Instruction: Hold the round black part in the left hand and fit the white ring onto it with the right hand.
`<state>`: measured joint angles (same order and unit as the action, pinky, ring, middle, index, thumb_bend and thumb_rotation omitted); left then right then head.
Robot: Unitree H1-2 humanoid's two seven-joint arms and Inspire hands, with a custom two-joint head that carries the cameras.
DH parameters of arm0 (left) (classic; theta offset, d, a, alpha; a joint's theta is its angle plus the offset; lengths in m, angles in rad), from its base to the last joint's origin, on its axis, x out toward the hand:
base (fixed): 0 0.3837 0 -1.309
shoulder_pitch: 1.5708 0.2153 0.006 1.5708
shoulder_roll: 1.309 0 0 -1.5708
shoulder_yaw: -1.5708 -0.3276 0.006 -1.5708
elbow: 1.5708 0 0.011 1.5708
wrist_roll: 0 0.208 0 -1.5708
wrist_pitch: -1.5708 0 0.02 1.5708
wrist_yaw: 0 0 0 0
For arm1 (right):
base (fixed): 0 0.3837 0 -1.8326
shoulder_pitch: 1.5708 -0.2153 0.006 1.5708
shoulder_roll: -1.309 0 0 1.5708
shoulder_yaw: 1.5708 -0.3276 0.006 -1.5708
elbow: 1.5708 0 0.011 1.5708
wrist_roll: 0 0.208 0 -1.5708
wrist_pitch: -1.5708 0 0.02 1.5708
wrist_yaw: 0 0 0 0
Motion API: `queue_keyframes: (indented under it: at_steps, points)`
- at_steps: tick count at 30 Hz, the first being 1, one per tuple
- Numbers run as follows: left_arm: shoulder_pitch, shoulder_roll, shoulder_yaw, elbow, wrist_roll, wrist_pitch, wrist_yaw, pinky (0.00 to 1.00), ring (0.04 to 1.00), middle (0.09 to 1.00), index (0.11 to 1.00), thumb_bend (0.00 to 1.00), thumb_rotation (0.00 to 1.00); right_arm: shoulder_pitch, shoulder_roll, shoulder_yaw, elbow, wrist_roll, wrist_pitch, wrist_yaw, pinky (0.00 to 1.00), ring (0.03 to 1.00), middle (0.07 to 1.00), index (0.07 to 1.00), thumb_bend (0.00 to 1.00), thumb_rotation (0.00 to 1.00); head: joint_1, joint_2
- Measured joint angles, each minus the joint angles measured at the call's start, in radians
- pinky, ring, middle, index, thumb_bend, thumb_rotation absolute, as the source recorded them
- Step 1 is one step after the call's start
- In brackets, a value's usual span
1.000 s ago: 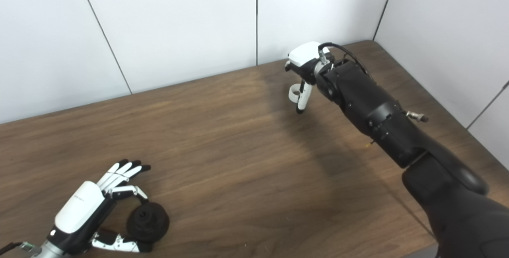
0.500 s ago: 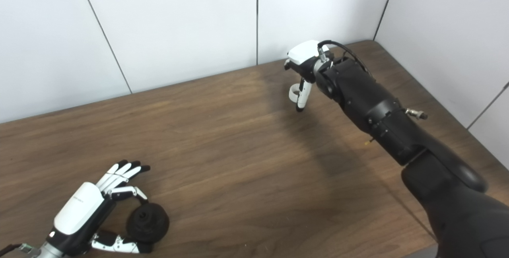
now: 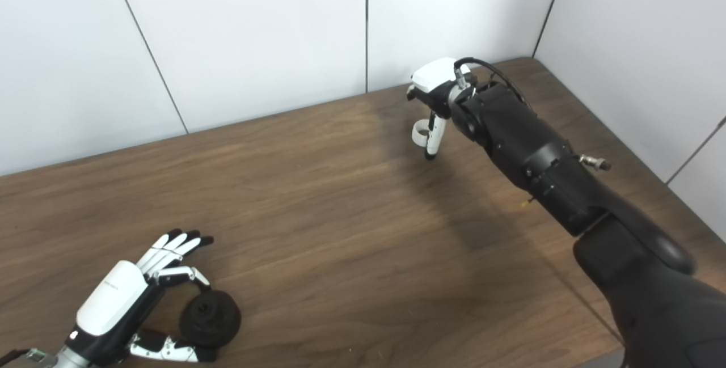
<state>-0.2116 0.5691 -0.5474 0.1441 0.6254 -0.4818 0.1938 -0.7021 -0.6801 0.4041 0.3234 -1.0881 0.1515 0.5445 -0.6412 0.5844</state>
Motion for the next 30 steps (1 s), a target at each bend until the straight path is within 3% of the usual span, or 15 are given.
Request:
queue_keyframes:
  at_steps: [30]
  points:
    - [0.021, 0.001, 0.017, -0.014, -0.003, 0.0, -0.012, 1.0, 0.966, 0.926, 0.48, 0.52, 0.05, 0.029, -0.013, -0.018, -0.022, 0.001, 0.002, 0.005, 0.99, 1.0, 1.0, 0.865, 0.98, 0.38, 0.005, 0.008]
